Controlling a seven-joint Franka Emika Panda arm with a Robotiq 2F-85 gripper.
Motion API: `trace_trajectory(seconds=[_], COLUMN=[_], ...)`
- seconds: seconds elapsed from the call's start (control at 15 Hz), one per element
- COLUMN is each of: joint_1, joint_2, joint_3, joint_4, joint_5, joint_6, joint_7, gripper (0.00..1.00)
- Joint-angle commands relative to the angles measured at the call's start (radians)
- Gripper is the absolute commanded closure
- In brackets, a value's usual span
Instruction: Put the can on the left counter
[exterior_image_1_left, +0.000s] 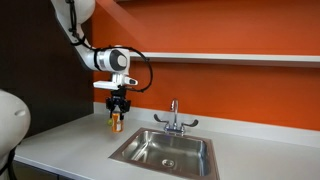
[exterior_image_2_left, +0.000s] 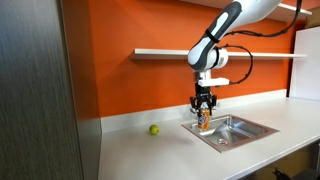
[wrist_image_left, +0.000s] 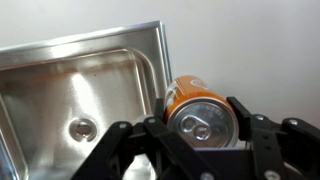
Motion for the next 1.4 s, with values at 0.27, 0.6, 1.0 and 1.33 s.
trace_trajectory(seconds=[0.27,0.6,1.0,1.33], joint_1=[0.059,0.08,0.088,0.089], joint_2=[-0.006,0.039,0.115,0.158], joint_3=[0.079,0.1,0.106,0.104], joint_4=[0.012,0.017,0.018,0.023], joint_5=[0.0,0.011,0.012,0.008], joint_6=[-0.02,0.015,0.069,0.108], joint_7=[-0.012,-0.021,-0.022,-0.018], gripper=[0.62,0.62,0.62,0.62])
